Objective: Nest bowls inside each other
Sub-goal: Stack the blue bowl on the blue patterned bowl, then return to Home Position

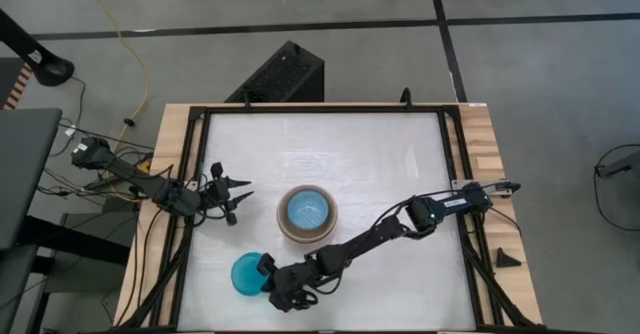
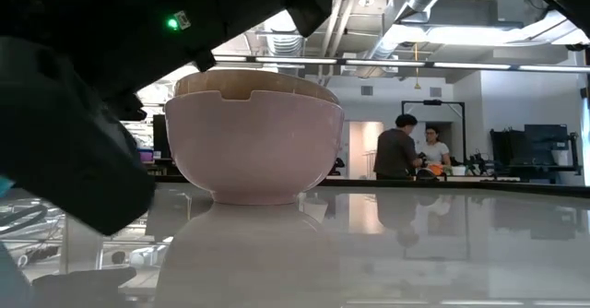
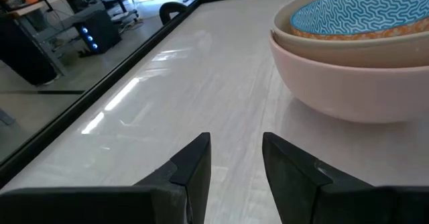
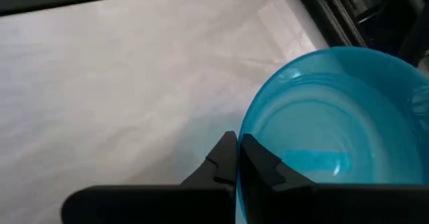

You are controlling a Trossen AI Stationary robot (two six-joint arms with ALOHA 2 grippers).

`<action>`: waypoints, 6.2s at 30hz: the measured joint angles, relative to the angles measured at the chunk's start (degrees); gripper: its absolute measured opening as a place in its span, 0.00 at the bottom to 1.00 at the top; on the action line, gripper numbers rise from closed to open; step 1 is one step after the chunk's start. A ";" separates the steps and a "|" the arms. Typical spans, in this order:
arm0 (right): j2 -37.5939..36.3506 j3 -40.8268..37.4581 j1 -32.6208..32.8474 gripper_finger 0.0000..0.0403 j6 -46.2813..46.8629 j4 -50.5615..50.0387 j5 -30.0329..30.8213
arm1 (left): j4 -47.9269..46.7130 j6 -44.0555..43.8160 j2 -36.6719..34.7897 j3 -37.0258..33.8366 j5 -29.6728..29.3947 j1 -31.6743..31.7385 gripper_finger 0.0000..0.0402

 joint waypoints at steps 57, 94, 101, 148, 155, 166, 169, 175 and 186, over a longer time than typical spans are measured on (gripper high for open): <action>-29.76 -8.35 -12.66 0.06 15.82 -51.92 -2.16 | 0.02 0.00 0.00 0.00 -0.04 0.02 0.31; -29.36 -16.20 -13.14 0.11 22.18 -43.50 -3.60 | 0.00 0.00 0.00 0.00 0.00 0.00 0.31; -29.32 -16.20 -13.43 0.17 26.77 -43.50 -3.52 | 0.00 0.00 -0.02 0.00 0.02 0.00 0.31; -52.07 -12.66 -13.88 0.42 34.18 -65.14 -3.29 | 0.00 0.00 -0.01 0.00 0.04 0.00 0.31; -74.14 -40.48 -14.82 0.37 37.10 -41.62 -3.06 | 0.00 0.00 0.00 0.00 0.06 0.00 0.31; -101.17 -74.01 -16.44 0.33 39.88 -19.55 -0.51 | 0.00 0.00 0.00 0.00 0.07 0.00 0.31; -106.88 -81.61 -17.33 0.33 40.35 -14.12 0.88 | 0.00 0.00 0.00 0.00 0.05 0.00 0.31; -116.23 -93.41 -19.74 0.33 41.81 -5.95 1.89 | 0.00 0.00 0.00 0.00 0.05 0.02 0.31; -128.91 -108.64 -24.09 0.33 43.29 4.66 1.76 | 0.00 0.00 -0.02 0.00 0.05 0.01 0.31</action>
